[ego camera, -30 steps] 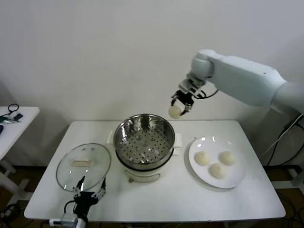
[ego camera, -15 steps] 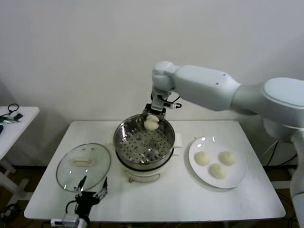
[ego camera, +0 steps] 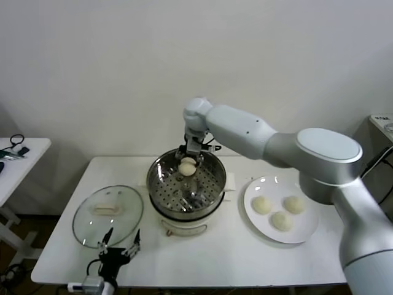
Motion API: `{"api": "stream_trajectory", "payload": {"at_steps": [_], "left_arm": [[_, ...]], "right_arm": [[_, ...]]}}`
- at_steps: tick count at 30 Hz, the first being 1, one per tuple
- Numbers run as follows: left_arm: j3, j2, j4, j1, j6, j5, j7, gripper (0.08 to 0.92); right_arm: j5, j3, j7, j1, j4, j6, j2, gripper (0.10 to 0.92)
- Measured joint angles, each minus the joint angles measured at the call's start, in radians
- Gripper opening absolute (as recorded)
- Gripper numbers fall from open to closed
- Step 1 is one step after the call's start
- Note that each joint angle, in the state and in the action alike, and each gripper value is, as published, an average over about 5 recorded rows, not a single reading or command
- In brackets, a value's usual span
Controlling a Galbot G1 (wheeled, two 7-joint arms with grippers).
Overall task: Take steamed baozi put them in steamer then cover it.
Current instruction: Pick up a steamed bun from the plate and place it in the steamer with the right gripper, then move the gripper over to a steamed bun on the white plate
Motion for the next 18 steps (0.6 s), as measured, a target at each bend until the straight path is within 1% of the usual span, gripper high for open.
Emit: {"api": "stream_trajectory", "payload": {"at_steps": [2, 4, 8, 13, 18], "left_arm": [[0.001, -0.001, 0.002, 0.000, -0.001, 0.000, 0.000, 0.823], [0.001, -0.002, 0.004, 0.000, -0.001, 0.000, 0.000, 0.823], [0.001, -0.005, 0.003, 0.001, -0.001, 0.000, -0.001, 0.823], [0.002, -0.010, -0.001, 0.002, 0.001, 0.002, -0.001, 0.823], [0.005, -0.014, -0.005, 0.005, 0.003, 0.007, -0.001, 0.823]], "right_arm": [[-0.007, 0.005, 0.004, -0.006, -0.014, 0.009, 0.007, 0.670], [-0.007, 0.006, 0.005, -0.009, -0.023, 0.015, 0.010, 0.725], [0.028, -0.010, -0.002, 0.003, -0.015, 0.011, 0.003, 0.807], [0.154, -0.069, -0.034, 0.081, 0.036, -0.014, -0.035, 0.822], [0.381, -0.191, -0.082, 0.220, 0.115, -0.082, -0.115, 0.823]]}}
